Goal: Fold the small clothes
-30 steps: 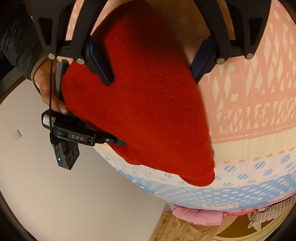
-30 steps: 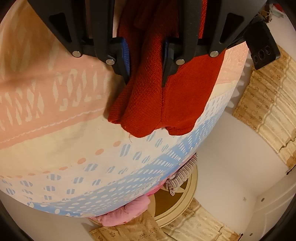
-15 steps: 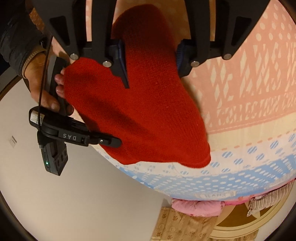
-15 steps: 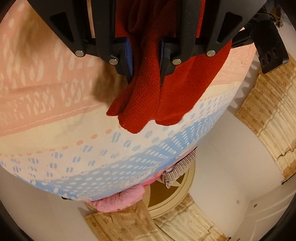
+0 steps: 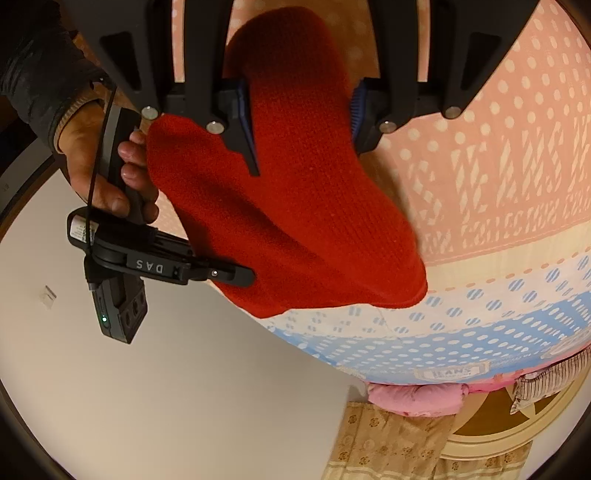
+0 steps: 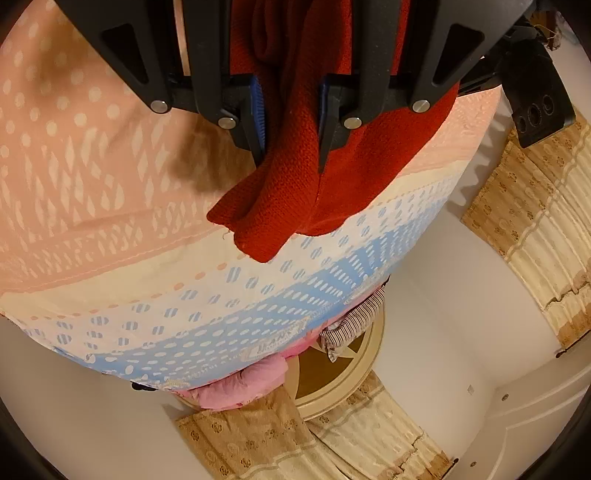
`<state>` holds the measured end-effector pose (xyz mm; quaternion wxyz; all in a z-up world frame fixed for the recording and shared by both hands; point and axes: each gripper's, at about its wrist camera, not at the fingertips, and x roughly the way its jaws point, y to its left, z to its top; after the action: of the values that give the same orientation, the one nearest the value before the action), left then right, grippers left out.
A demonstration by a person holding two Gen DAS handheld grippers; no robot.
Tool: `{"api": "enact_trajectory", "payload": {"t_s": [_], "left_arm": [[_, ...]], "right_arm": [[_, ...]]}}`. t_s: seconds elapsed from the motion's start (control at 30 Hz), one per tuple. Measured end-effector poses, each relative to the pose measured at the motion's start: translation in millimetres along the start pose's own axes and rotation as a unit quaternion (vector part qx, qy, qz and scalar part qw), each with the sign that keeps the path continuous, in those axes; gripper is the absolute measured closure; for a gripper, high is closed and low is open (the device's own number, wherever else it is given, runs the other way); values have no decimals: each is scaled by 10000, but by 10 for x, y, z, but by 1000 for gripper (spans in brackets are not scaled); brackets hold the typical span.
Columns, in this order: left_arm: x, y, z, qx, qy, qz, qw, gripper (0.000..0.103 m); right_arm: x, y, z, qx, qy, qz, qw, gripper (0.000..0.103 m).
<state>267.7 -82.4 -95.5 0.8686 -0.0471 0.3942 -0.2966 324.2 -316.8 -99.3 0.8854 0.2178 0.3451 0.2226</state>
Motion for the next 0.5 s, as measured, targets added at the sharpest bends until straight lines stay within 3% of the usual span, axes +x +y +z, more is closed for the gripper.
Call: {"api": "enact_trajectory", "payload": {"t_s": [0.5], "left_arm": [[-106,-636,-73,438,-65,-538,9976,61]], "right_arm": [[-913,-111,-232,163,-317,-205,9992,80]]}}
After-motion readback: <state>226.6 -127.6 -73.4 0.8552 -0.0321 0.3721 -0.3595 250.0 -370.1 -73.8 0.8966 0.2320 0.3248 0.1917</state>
